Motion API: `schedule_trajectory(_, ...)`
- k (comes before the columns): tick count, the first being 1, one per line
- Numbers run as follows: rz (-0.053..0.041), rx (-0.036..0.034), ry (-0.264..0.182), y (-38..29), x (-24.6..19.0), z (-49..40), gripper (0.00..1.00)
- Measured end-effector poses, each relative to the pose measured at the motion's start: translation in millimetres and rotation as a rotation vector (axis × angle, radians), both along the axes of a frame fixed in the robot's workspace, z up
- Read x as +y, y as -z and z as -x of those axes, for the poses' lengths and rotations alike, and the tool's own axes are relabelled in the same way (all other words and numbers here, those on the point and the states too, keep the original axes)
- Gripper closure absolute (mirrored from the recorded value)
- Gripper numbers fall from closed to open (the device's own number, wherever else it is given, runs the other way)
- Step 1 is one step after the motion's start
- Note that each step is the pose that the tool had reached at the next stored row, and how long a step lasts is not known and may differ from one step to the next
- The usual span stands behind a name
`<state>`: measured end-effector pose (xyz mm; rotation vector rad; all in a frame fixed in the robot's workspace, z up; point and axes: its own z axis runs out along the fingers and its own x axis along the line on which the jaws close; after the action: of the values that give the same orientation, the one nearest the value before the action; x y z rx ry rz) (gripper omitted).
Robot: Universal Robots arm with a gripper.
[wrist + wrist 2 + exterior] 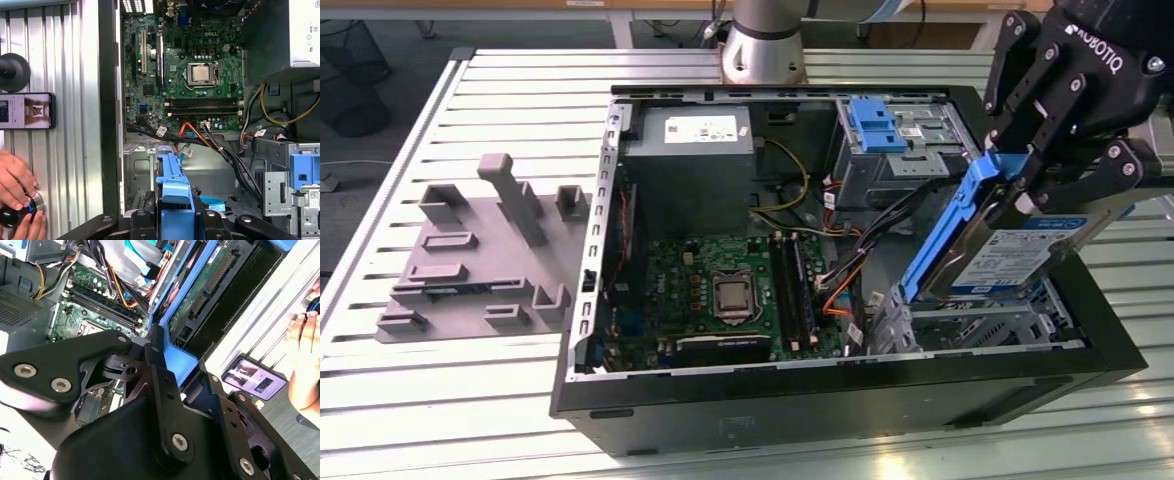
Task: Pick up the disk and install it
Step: 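Insert the disk into the insertion slot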
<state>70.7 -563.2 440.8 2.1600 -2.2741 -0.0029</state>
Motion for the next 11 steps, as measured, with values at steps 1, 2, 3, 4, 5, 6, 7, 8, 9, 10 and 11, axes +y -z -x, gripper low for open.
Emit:
schedule_trajectory(1,0.0,0.0,0.0,0.7,-0.1,0.0,0.64)
schedule_trajectory(2,0.0,0.0,0.0,1.6,-0.2,0.0,0.64)
schedule_trajectory(3,0.0,0.0,0.0,2.5,-0.3,0.0,0.64)
schedule_trajectory(4,-0.0001,0.0,0.0,3.5,-0.4,0.0,0.64)
schedule_trajectory(5,0.0,0.0,0.0,4.5,-0.4,0.0,0.64)
schedule_trajectory(6,0.0,0.0,0.0,5.4,-0.5,0.0,0.64)
schedule_trajectory(7,0.0001,0.0,0.0,6.4,-0.5,0.0,0.64)
schedule_trajectory(8,0.0,0.0,0.0,7.1,-0.6,0.0,0.64)
schedule_trajectory(9,-0.0001,0.0,0.0,7.7,-0.6,0.0,0.64)
schedule_trajectory(10,-0.0003,0.0,0.0,7.9,-0.6,-0.1,0.64)
schedule_trajectory(11,-0.0002,0.0,0.0,7.9,-0.6,0.0,0.64)
